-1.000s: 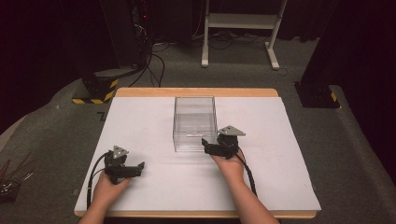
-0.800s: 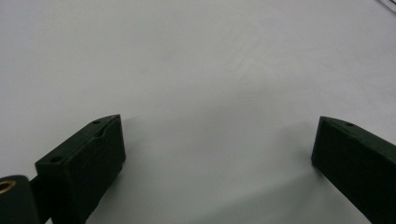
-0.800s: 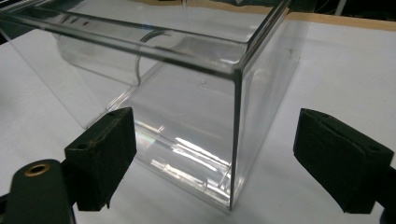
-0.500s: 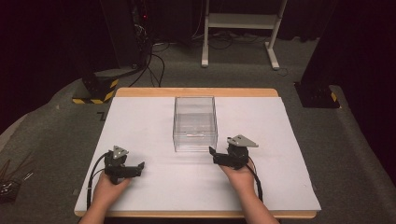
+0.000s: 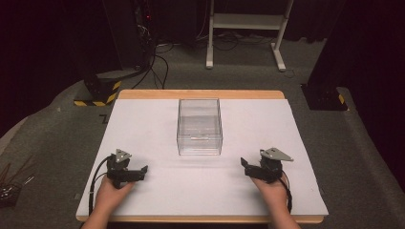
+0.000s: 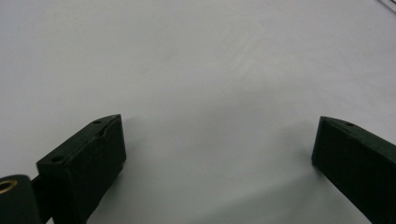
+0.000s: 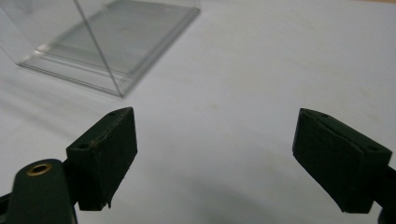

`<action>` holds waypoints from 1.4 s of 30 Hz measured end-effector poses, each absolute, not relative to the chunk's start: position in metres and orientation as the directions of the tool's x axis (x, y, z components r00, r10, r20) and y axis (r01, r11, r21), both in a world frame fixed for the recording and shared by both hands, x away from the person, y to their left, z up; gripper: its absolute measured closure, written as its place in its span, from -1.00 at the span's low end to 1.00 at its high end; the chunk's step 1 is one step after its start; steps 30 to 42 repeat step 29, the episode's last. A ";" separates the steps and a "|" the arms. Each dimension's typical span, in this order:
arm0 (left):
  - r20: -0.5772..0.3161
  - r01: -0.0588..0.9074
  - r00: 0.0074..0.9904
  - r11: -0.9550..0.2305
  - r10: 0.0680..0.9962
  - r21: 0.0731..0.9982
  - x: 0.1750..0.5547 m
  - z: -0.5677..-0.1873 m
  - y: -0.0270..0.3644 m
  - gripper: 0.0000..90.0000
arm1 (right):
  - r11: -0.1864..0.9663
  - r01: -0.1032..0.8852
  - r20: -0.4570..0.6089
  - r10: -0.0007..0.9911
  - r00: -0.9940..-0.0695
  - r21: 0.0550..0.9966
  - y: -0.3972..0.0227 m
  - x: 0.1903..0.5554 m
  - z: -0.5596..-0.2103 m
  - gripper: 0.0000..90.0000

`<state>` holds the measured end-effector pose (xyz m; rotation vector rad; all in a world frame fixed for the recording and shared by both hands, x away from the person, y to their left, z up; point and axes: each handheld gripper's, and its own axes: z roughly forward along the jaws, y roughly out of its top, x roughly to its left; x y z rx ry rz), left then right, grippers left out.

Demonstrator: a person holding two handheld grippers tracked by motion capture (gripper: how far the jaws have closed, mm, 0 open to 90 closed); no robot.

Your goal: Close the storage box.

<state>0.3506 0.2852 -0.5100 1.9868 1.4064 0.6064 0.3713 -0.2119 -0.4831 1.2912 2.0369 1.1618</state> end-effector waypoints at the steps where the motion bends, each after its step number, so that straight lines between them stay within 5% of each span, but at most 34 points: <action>1: 0.012 0.660 0.326 -0.237 0.945 0.713 0.351 -0.510 0.285 -0.93 | 0.201 0.510 0.056 0.894 -0.445 0.837 -0.219 0.371 -0.485 -0.69; 12: 0.009 0.661 0.324 -0.233 0.946 0.713 0.351 -0.510 0.285 -0.93 | 0.268 0.643 0.027 0.911 -0.410 0.717 -0.250 0.371 -0.502 -0.71; 26: 0.008 0.661 0.325 -0.234 0.946 0.713 0.351 -0.510 0.285 -0.93 | 0.336 0.607 -0.073 0.907 -0.415 0.721 -0.241 0.366 -0.503 -0.66; 42: 0.008 0.661 0.325 -0.233 0.946 0.713 0.351 -0.510 0.285 -0.93 | 0.333 0.609 -0.066 0.906 -0.418 0.720 -0.242 0.366 -0.503 -0.64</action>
